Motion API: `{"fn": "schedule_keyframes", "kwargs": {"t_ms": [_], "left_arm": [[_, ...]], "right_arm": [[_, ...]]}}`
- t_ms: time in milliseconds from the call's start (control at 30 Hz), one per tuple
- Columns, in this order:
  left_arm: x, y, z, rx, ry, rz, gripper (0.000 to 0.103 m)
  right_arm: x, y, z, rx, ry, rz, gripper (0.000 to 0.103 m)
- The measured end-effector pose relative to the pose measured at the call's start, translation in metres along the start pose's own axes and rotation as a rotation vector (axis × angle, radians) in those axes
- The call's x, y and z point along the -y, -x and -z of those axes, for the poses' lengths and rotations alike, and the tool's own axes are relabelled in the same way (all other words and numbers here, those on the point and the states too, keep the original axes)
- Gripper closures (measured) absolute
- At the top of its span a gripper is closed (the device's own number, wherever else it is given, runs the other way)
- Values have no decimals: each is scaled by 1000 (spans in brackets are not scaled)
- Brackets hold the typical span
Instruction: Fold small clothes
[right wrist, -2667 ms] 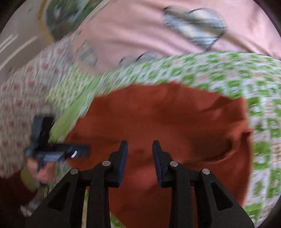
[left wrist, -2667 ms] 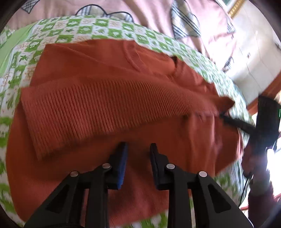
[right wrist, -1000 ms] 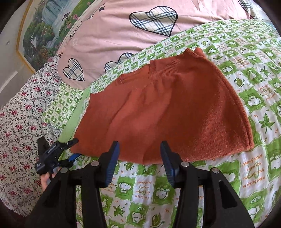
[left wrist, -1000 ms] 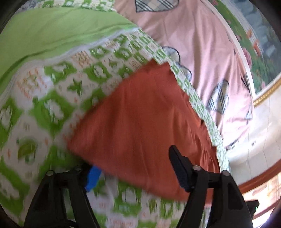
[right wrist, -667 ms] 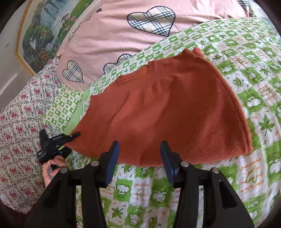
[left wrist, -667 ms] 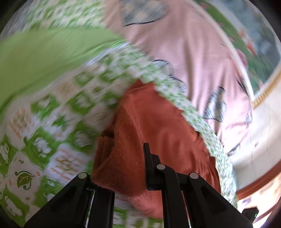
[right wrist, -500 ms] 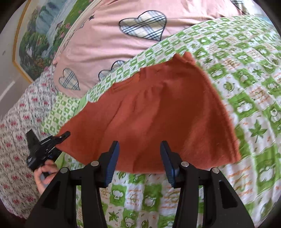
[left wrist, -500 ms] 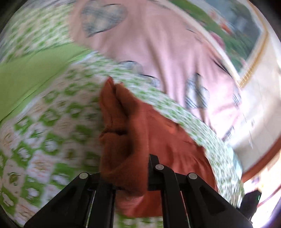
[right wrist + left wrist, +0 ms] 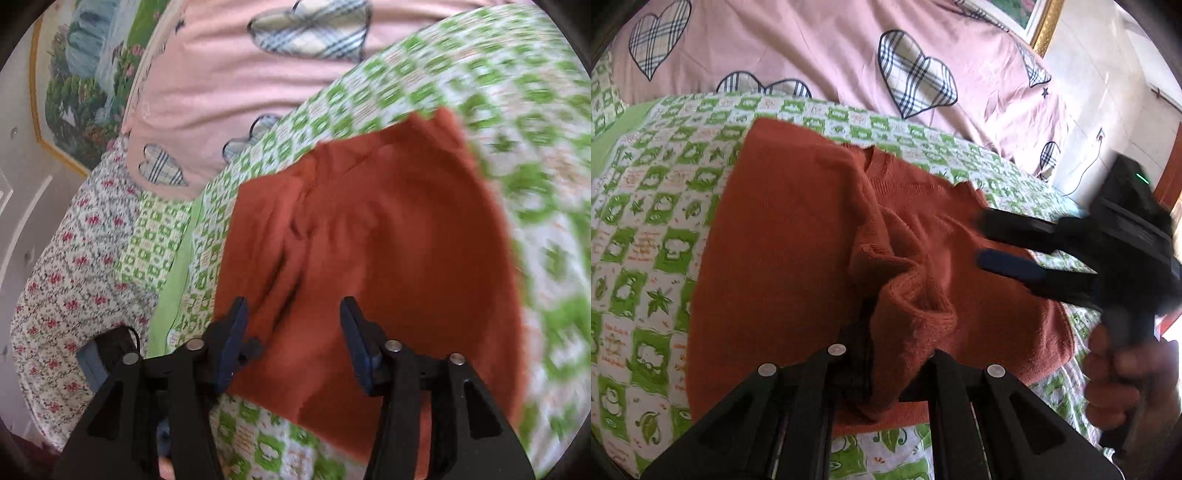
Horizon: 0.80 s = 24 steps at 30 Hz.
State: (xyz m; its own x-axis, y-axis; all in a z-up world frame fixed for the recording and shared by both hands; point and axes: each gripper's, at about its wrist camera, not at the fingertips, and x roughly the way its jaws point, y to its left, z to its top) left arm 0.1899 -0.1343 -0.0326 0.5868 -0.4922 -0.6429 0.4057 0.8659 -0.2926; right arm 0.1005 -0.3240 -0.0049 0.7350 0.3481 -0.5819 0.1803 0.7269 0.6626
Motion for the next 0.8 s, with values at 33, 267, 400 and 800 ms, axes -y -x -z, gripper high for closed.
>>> {"fn": "schedule_keyframes", "kwargs": {"t_ms": [33, 267, 400, 800], "left_arm": [[1, 5, -1, 10, -7, -2, 97], [-3, 25, -6, 43, -29, -11, 97], [7, 32, -8, 46, -61, -6, 98], [99, -17, 0, -45, -149, 234, 97]], "right_arm": [[-5, -13, -8, -23, 9, -14, 47], [-22, -99, -43, -177, -22, -83, 44], [-26, -105, -55, -143, 3, -49, 86], [9, 15, -70, 39, 165, 136, 87]]}}
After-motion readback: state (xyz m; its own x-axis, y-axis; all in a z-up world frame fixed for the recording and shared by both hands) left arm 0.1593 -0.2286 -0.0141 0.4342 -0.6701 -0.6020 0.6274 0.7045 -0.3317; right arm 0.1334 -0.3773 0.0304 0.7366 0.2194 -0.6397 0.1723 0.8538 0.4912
